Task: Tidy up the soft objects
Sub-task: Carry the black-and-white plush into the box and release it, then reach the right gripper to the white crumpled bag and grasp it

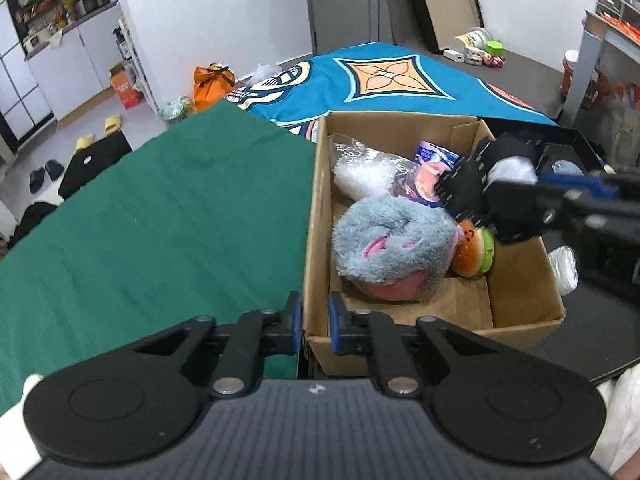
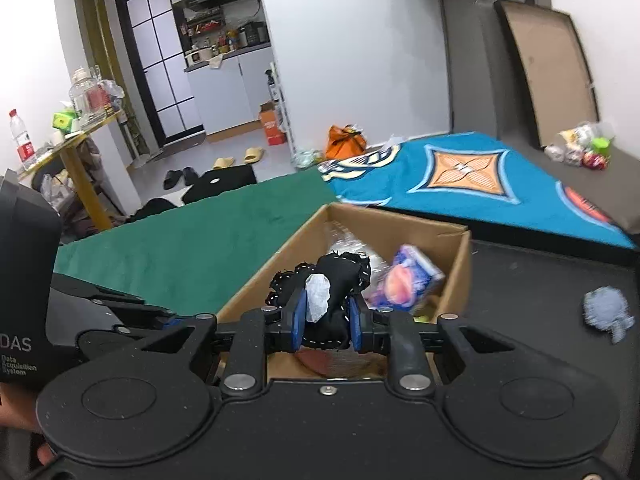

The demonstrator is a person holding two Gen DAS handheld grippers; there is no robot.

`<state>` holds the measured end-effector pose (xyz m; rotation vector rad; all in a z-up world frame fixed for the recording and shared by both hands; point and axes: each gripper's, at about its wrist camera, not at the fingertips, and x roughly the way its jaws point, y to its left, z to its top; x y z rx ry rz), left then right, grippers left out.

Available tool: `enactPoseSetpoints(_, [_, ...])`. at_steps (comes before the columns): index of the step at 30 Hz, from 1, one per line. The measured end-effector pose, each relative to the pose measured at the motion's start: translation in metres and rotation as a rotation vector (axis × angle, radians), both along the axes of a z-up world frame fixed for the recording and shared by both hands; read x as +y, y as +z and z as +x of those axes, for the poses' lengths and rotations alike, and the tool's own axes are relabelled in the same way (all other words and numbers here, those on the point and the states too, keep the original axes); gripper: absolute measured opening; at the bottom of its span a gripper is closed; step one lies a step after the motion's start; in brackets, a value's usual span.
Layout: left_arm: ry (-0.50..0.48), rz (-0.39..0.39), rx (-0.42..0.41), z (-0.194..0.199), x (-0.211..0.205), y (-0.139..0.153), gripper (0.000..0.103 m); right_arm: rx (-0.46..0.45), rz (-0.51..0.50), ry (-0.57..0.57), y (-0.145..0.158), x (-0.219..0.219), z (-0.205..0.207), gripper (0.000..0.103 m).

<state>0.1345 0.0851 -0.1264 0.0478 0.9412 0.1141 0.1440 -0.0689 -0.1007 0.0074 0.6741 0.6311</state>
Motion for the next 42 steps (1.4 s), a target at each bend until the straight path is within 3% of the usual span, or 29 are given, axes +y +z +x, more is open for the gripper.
enactPoseSetpoints(6, [0.006, -0.049, -0.009, -0.003, 0.009, 0.001, 0.006, 0.067, 0.05, 0.017, -0.007, 0.016, 0.0, 0.023])
enactPoseSetpoints(13, [0.003, -0.075, -0.011, -0.004, 0.014, 0.004, 0.006, 0.072, 0.044, 0.022, -0.006, 0.026, 0.0, 0.024])
enactPoseSetpoints(20, [0.008, -0.081, 0.004, -0.002, 0.017, 0.003, 0.006, 0.107, 0.066, 0.02, -0.007, 0.022, 0.004, 0.047])
enactPoseSetpoints(22, [0.012, -0.079, 0.008, -0.002, 0.017, 0.003, 0.006, 0.098, 0.06, 0.006, -0.006, 0.018, 0.004, 0.047])
enactPoseSetpoints(37, [0.007, 0.031, 0.043, 0.003, 0.003, 0.014, 0.014, 0.13, 0.073, -0.15, -0.019, -0.044, 0.005, 0.047])
enactPoseSetpoints(39, [0.01, 0.06, 0.044, 0.003, -0.002, 0.016, 0.017, 0.135, 0.075, -0.16, -0.022, -0.051, 0.004, 0.047])
enactPoseSetpoints(42, [0.006, 0.081, 0.053, 0.005, -0.009, 0.017, 0.03, 0.144, 0.071, -0.167, -0.029, -0.059, 0.005, 0.047])
